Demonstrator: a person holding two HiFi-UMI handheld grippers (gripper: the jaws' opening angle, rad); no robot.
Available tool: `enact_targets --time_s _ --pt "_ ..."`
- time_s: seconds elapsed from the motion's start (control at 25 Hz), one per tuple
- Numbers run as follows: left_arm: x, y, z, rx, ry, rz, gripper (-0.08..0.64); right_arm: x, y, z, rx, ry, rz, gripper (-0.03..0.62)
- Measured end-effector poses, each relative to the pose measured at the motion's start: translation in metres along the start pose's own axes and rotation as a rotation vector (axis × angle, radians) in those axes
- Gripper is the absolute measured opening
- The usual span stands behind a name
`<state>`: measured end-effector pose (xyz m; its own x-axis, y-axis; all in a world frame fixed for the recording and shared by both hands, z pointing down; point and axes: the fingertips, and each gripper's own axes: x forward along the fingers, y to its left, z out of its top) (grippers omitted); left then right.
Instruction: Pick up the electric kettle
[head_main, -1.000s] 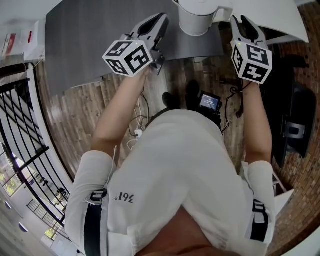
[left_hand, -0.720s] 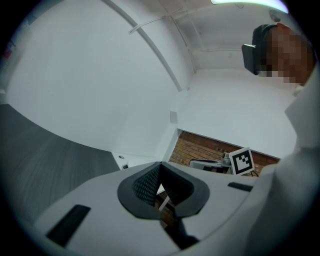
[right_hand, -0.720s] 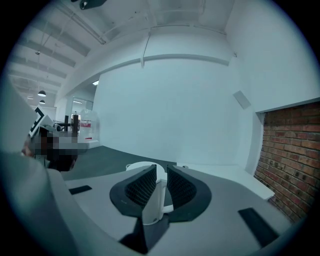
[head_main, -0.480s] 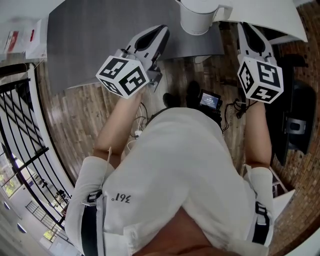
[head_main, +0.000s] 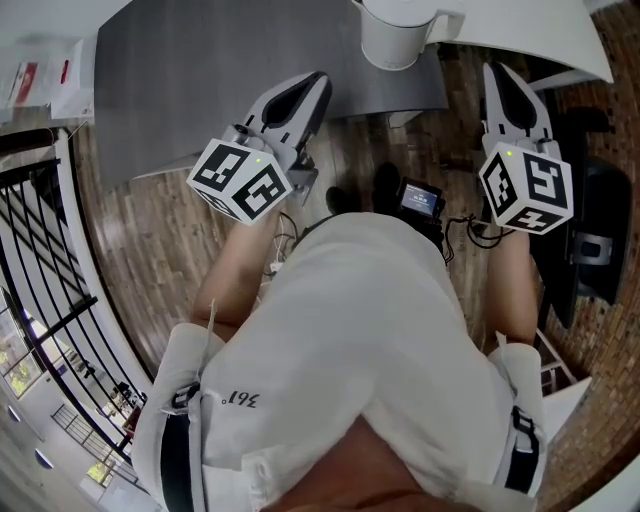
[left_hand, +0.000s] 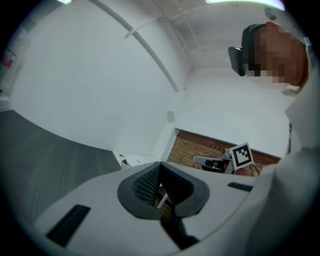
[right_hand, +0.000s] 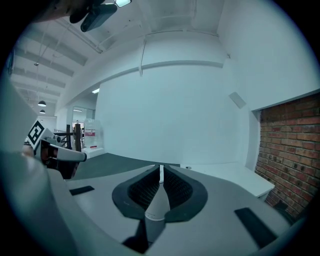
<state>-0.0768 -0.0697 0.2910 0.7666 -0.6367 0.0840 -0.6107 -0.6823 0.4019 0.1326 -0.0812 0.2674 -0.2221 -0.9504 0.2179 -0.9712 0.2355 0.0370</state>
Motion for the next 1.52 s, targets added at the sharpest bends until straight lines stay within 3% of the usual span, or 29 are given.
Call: enact_targets --time_s 0.64,0.96,1.52 --pt "-0.032 -0.017 -0.016 -0.038 0.033 -0.004 -0.002 -0.034 0.024 -0.016 0.061 0.032 0.049 0.006" --pt "-0.048 -0.024 -0.037 -0.068 0.077 -0.019 -0.002 -0.041 0.038 -0.024 0.041 0.052 0.068 0.006" --pt "-0.049 -0.028 -0.043 -0.069 0.088 -0.043 -0.002 -0.047 0.042 -0.026 0.017 0.047 0.052 0.006"
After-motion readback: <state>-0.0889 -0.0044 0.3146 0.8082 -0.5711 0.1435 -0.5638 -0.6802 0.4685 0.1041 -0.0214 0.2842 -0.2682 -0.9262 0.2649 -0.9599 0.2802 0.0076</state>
